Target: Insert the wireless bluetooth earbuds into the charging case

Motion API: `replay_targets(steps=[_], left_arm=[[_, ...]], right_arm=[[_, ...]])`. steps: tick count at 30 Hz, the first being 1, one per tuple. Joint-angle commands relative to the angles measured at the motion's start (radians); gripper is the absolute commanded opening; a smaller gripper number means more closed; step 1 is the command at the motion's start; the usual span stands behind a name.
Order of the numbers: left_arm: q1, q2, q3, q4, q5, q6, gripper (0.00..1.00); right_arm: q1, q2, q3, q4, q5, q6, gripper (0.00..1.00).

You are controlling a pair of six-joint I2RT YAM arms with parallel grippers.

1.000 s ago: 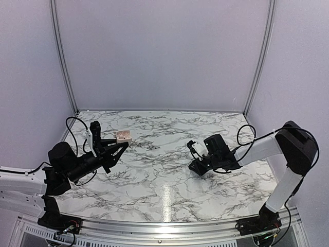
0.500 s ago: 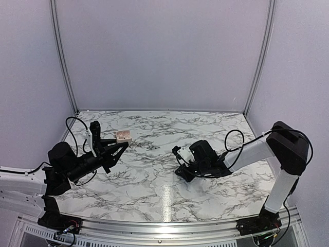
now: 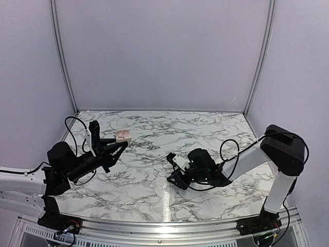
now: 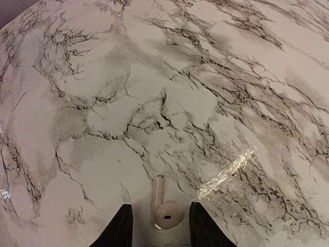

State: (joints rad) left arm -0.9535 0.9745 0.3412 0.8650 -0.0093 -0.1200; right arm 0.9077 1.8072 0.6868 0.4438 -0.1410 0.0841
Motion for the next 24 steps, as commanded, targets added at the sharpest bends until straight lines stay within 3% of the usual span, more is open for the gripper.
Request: replay_targets(steps=[1, 10, 17, 24], left_arm=[[0.007, -0.022, 0.0, 0.009, -0.006, -0.001, 0.0], [0.007, -0.018, 0.001, 0.011, -0.005, 0.004, 0.0], [0.007, -0.012, 0.005, 0.011, -0.003, 0.016, 0.0], [0.007, -0.023, -0.009, 0.009, -0.002, 0.019, 0.0]], right_arm=[[0.005, 0.031, -0.051, 0.068, 0.015, -0.079, 0.4], [-0.018, 0.079, -0.087, 0.178, -0.014, -0.17, 0.29], [-0.02, 0.116, -0.068, 0.164, -0.04, -0.191, 0.27], [-0.018, 0.105, -0.065, 0.142, -0.041, -0.195, 0.2]])
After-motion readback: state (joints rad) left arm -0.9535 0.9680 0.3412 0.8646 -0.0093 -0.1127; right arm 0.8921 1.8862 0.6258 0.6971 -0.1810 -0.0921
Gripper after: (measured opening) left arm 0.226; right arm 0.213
